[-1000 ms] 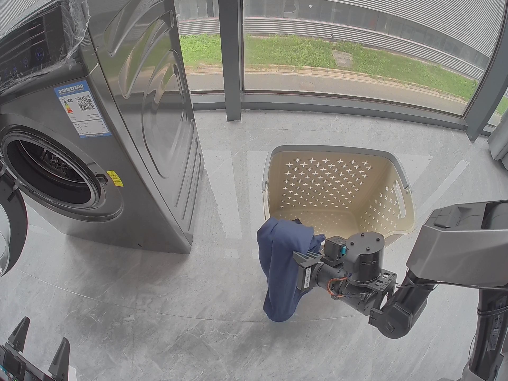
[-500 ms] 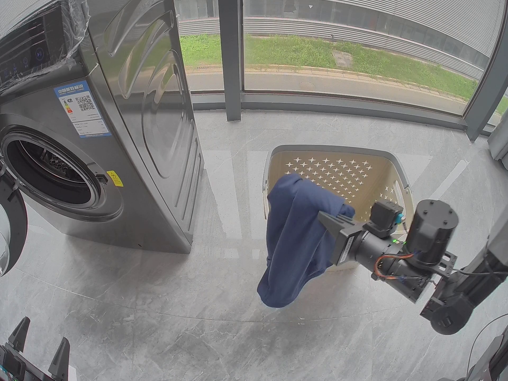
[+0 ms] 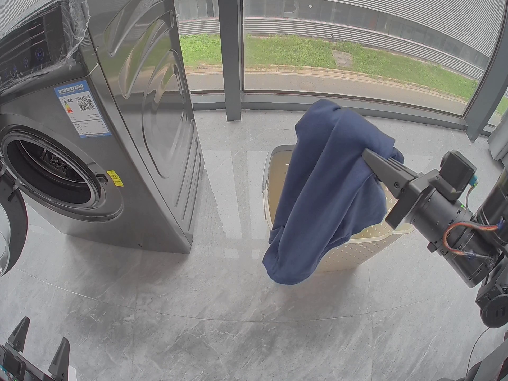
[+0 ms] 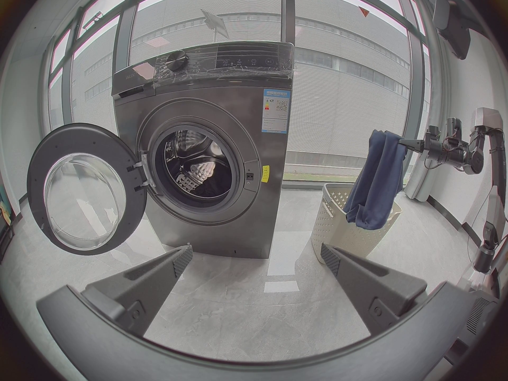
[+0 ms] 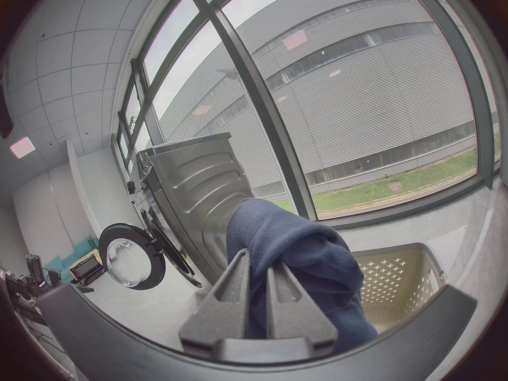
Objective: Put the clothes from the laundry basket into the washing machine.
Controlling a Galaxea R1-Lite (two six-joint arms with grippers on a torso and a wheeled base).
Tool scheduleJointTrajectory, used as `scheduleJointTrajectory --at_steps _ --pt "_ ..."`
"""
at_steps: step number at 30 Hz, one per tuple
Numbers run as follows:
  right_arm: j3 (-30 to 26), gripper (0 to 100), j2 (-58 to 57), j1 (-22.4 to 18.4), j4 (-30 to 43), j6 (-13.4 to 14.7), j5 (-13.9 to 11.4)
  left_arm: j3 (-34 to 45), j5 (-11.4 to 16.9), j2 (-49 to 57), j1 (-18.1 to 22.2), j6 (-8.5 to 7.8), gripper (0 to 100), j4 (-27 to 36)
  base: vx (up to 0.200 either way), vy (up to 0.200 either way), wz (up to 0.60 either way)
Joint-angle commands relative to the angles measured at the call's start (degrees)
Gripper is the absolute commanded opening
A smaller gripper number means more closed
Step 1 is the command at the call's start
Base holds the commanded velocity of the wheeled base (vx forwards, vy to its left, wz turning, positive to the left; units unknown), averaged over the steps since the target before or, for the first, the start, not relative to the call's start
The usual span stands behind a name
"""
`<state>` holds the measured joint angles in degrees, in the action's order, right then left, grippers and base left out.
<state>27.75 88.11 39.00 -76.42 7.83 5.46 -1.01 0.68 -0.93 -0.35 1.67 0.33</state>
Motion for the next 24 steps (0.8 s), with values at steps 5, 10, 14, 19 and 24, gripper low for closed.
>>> scheduleJointTrajectory --at_steps 5,10,14,19,24 --pt "-0.59 0 -2.33 -0.33 -0.04 -0.27 0.69 1.01 0.02 0.93 0.0 0.18 100 0.02 -0.2 0.0 0.0" --pt "-0.5 0 -2.51 -0.5 2.33 -0.27 3.94 1.01 0.02 0.93 -0.09 0.18 100 0.02 -0.04 0.0 0.0" --pt "0.12 0 -2.51 -0.5 4.26 -0.36 7.55 1.01 0.02 0.93 -0.09 0.18 100 0.11 0.0 0.0 0.0" --pt "0.03 0 -2.24 -0.41 4.26 -0.36 7.72 1.01 0.02 0.93 -0.09 0.26 100 0.11 0.0 0.2 0.0" --pt "0.29 0 -2.16 -0.41 4.18 -0.36 7.72 1.01 -0.07 0.93 -0.09 0.44 100 0.11 0.0 0.2 0.0"
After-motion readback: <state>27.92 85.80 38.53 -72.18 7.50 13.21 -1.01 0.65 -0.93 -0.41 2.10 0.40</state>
